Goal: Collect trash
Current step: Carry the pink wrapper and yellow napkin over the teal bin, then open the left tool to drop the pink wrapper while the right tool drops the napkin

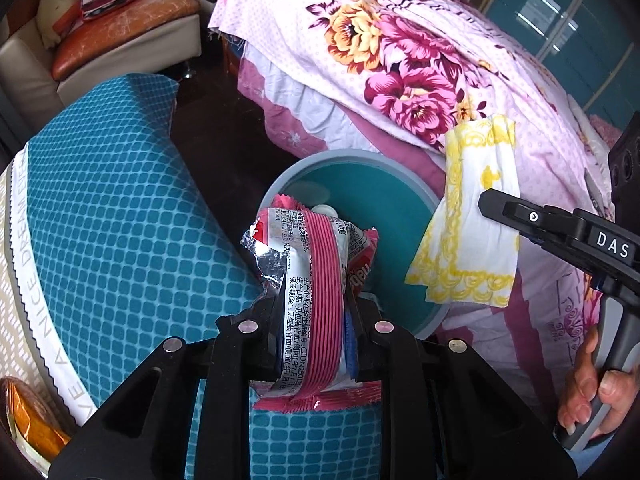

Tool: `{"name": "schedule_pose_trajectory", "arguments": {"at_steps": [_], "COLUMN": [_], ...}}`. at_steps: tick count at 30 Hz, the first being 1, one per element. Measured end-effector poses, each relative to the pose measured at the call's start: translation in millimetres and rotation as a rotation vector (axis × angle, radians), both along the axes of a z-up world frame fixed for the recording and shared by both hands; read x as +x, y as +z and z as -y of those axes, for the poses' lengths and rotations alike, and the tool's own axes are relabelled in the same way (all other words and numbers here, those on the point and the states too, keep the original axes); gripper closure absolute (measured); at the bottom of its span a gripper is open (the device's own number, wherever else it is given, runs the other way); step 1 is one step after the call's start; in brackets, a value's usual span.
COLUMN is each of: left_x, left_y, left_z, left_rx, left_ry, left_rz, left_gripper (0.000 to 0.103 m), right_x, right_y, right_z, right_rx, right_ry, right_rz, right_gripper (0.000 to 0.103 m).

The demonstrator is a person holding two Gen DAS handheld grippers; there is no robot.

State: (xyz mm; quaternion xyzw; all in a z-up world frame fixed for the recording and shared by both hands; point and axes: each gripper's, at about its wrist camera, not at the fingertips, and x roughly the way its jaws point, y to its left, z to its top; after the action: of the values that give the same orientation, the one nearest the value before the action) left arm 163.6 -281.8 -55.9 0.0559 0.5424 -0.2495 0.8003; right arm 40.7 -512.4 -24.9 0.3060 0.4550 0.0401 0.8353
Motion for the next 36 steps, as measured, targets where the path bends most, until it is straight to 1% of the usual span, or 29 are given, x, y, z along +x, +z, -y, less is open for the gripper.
{"name": "schedule_pose_trajectory", "arguments": {"at_steps": [3,4,6,7,8,9,10,11,15,21,25,27,28,29,30,33,34,35,36], "left_x": [4.9,5.9,7.4,7.8,8.0,8.2,7.0,6.0,3.5,-7.1,-12.9,-14.9,-15.7,-16.2,-17.1,-20.2,-21.3,-22.8,-23.6], "left_y": [-3.7,-4.7,-5.6,-5.8,-5.8,-5.6,-4.8,-4.2,-6.0,-7.1,-6.3,-5.4,-5.1,-5.0,-4.6,-1.8,-1.0,0.2,1.0], "left_z": [7.4,9.2,12.1,12.8,13.1,12.7,11.3,9.8,2.3,-13.5,-22.9,-27.7,-29.6,-31.0,-33.5,-40.5,-42.2,-45.4,-47.3], "left_rx": [0.000,0.002,0.007,0.009,0.013,0.022,0.025,0.026,0.043,0.037,0.029,0.022,0.019,0.017,0.012,0.000,-0.002,-0.005,-0.008], "left_ry": [-0.004,-0.004,-0.002,-0.001,0.002,0.012,0.018,0.021,0.025,0.039,0.048,0.053,0.054,0.055,0.057,0.062,0.063,0.065,0.067], "left_rz": [-0.013,-0.015,-0.011,-0.011,-0.008,0.003,0.011,0.020,0.014,0.003,0.003,0.002,0.001,0.000,-0.003,-0.005,-0.004,-0.004,-0.005], "left_gripper": [0.080,0.078,0.071,0.059,0.040,0.032,0.020,0.015,0.013,0.013,0.013,0.013,0.013,0.013,0.013,0.013,0.013,0.012,0.013], "right_x": [2.2,2.3,3.1,3.6,4.1,3.1,3.1,3.5,5.0,11.1,16.2,18.7,20.1,20.7,20.6,21.2,20.8,20.3,20.2], "right_y": [-1.9,-2.2,-3.5,-4.0,-5.1,-5.8,-6.5,-7.8,-10.8,-12.2,-10.8,-11.5,-11.9,-12.2,-11.7,-10.8,-10.5,-9.7,-8.8], "right_z": [2.9,3.6,5.9,6.3,6.5,6.5,5.9,5.5,1.6,-7.4,-16.1,-21.1,-22.4,-23.8,-25.9,-29.9,-32.3,-34.9,-37.3], "right_rx": [-0.007,-0.010,-0.014,-0.014,-0.017,-0.018,-0.019,-0.020,-0.021,-0.028,-0.041,-0.043,-0.040,-0.037,-0.040,-0.055,-0.056,-0.062,-0.067], "right_ry": [-0.008,-0.009,-0.013,-0.015,-0.015,-0.015,-0.014,-0.013,-0.008,0.003,0.011,0.011,0.009,0.004,-0.003,0.005,0.004,0.004,0.005], "right_rz": [-0.006,-0.007,-0.011,-0.013,-0.016,-0.018,-0.021,-0.025,-0.036,-0.047,-0.055,-0.069,-0.073,-0.078,-0.077,-0.088,-0.093,-0.096,-0.098], "right_gripper": [0.092,0.092,0.092,0.092,0.092,0.092,0.092,0.092,0.092,0.092,0.090,0.086,0.074,0.053,0.046,0.041,0.035,0.032,0.031]}}
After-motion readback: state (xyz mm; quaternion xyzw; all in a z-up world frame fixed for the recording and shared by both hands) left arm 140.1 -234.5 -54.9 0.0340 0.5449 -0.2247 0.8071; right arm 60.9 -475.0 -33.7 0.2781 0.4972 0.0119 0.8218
